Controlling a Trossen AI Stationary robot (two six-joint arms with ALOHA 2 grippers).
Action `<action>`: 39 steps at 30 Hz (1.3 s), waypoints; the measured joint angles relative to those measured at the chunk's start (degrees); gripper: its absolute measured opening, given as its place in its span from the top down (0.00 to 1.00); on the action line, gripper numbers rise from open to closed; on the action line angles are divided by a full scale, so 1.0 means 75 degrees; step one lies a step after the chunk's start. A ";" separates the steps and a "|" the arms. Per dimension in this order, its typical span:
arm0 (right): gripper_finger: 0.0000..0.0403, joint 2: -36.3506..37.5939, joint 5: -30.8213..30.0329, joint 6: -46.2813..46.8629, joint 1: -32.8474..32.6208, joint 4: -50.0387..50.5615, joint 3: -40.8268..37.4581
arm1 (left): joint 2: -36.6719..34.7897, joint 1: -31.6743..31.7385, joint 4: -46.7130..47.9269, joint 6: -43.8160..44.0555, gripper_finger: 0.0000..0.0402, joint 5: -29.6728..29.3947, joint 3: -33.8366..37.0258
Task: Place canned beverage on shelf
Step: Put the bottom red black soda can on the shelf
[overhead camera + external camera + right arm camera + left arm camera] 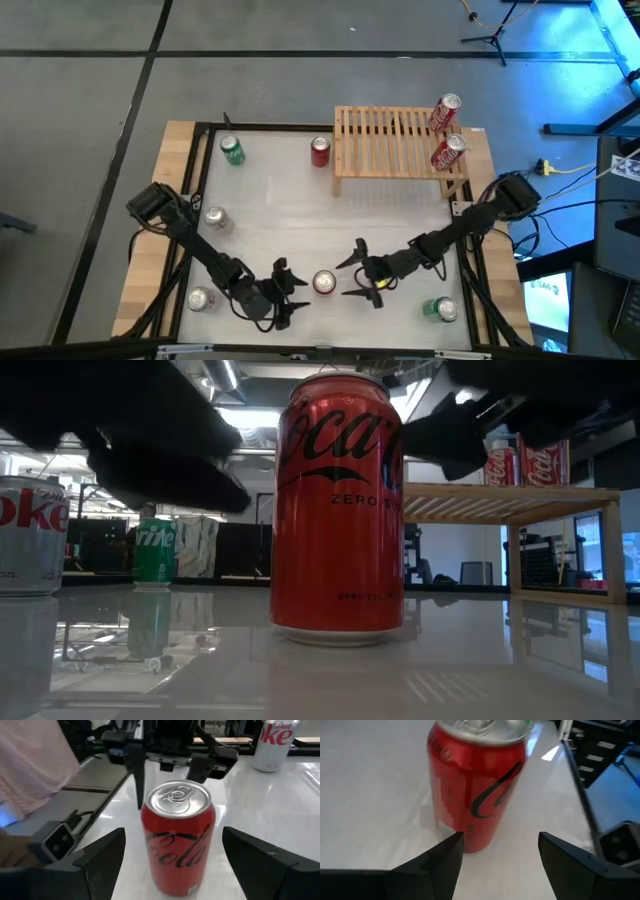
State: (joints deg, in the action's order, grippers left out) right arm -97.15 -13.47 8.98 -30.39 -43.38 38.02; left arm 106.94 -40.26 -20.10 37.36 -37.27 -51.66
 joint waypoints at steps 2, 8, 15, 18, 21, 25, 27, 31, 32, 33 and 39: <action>0.19 -0.0215 -0.0149 0.0000 0.0000 0.0018 0.0191 | 0.0096 0.0036 -0.0055 0.0003 0.38 -0.0147 0.0000; 0.19 -0.0613 -0.0347 0.0004 0.0004 0.0434 0.0669 | 0.0151 0.0194 -0.0087 -0.0035 0.38 -0.0625 0.0000; 0.19 -0.0684 -0.0486 0.0017 0.0006 0.0642 0.0840 | 0.0151 0.0424 -0.0066 -0.0253 0.38 -0.0873 0.0000; 0.19 -0.0684 -0.0528 0.0061 0.0016 0.0583 0.0840 | 0.0151 0.0514 -0.0069 -0.0446 0.38 -0.0871 0.0000; 0.19 -0.0684 -0.0716 0.0329 0.0074 0.0576 0.0843 | 0.0151 0.0587 -0.0069 -0.0474 0.38 -0.0858 0.0000; 0.19 -0.0684 -0.0840 0.0803 0.0224 0.0603 0.0843 | 0.0149 0.0706 -0.0052 -0.0476 0.38 -0.0856 0.0000; 0.19 -0.0684 -0.0728 0.0932 0.0236 0.0591 0.0843 | 0.0148 0.0742 -0.0052 -0.0477 0.38 -0.0772 0.0000; 0.18 -0.0684 -0.0519 0.0973 0.0216 0.0560 0.0849 | 0.0148 0.0759 -0.0063 -0.0546 0.38 -0.0622 0.0000; 0.18 -0.0684 -0.0516 0.0973 0.0216 0.0567 0.0849 | 0.0148 0.0759 -0.0069 -0.0618 0.38 -0.0622 0.0000; 0.18 -0.0684 -0.0519 0.0976 0.0216 0.0579 0.0849 | 0.0148 0.0759 -0.0079 -0.0651 0.38 -0.0622 0.0000; 0.18 -0.0684 -0.0647 0.0973 0.0207 0.0584 0.0849 | 0.0148 0.0762 -0.0081 -0.0658 0.38 -0.0604 0.0000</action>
State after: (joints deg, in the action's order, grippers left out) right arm -102.28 -18.33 16.27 -28.84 -39.00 44.38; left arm 108.05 -34.54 -20.71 32.42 -41.80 -51.66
